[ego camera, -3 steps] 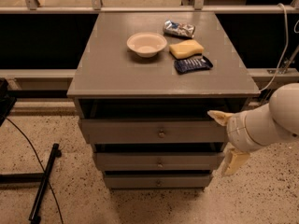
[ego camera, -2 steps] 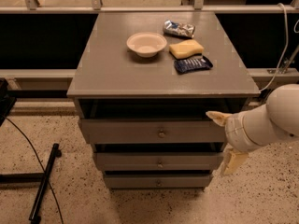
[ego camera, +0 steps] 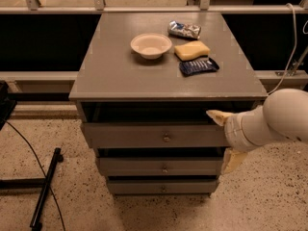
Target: Open top drawer
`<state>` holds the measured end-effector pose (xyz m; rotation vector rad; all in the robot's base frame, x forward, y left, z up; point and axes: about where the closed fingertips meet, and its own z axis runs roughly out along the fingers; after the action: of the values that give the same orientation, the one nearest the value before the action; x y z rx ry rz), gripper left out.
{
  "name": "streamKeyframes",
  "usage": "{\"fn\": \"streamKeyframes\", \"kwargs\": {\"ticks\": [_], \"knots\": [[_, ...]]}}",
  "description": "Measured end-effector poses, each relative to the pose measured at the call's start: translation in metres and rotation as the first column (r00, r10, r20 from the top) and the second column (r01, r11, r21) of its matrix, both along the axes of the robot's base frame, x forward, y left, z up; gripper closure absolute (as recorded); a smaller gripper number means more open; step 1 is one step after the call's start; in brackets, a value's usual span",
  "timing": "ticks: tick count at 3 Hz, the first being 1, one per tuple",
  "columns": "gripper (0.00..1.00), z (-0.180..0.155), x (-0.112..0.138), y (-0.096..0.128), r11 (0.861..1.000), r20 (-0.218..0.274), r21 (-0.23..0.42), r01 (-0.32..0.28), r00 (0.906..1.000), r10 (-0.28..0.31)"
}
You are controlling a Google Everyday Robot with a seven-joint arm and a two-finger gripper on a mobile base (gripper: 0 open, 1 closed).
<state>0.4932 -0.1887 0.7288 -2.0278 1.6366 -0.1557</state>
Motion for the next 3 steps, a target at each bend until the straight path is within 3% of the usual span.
{"fn": "streamKeyframes", "kwargs": {"ticks": [1, 3], "knots": [[0.0, -0.006, 0.017, 0.004, 1.0, 0.013, -0.008, -0.018, 0.9998, 0.018], [0.0, -0.033, 0.026, 0.001, 1.0, -0.03, 0.017, 0.001, 0.9995, -0.001]]}}
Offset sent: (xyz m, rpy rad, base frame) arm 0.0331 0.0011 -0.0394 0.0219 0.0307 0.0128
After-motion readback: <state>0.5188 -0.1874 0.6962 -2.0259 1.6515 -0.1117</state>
